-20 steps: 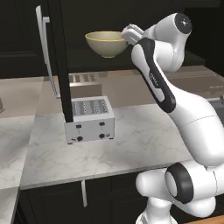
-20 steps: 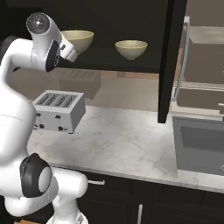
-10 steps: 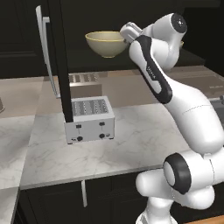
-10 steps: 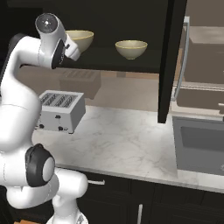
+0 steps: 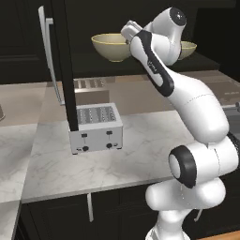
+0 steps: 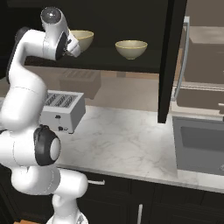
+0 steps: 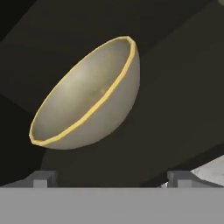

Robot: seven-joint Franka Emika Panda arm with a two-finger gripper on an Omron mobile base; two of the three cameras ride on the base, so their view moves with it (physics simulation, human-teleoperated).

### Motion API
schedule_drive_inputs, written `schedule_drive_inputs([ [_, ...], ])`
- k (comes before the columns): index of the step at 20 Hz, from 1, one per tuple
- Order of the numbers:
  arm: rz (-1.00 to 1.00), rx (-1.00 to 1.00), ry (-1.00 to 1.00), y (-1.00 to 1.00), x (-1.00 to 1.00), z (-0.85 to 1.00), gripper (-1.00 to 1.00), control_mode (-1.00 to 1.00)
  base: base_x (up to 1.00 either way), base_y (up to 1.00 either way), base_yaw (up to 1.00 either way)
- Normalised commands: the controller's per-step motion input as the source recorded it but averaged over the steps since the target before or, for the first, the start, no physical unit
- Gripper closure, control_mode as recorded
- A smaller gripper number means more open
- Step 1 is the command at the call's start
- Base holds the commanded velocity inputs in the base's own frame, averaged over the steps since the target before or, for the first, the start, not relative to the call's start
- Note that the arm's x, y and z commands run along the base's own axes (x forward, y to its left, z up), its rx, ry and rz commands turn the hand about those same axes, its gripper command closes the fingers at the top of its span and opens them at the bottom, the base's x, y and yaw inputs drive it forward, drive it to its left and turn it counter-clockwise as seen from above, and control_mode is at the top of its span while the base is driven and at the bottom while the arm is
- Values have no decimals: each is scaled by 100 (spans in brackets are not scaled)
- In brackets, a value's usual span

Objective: Take the smaller bowl and place it next to the appetizer plate on the dining counter , and place the larger bowl next to the plate with cooked food.

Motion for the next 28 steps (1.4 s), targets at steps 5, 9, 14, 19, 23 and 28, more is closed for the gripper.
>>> schedule_drive_inputs([
  [5, 0, 0, 6, 16, 45, 0, -100, -100, 0, 0, 0],
  [9, -1, 0, 9, 1, 44, 0, -100, -100, 0, 0, 0],
  [14, -1, -1, 7, 0, 48, 0, -100, -100, 0, 0, 0],
  [19, -1, -2, 6, 0, 51, 0, -100, -100, 0, 0, 0],
  [23, 0, -4, 3, 0, 34, -4, -100, -100, 0, 0, 0],
  [28, 0, -9, 0, 6, 19, -15, 100, -100, 0, 0, 0],
])
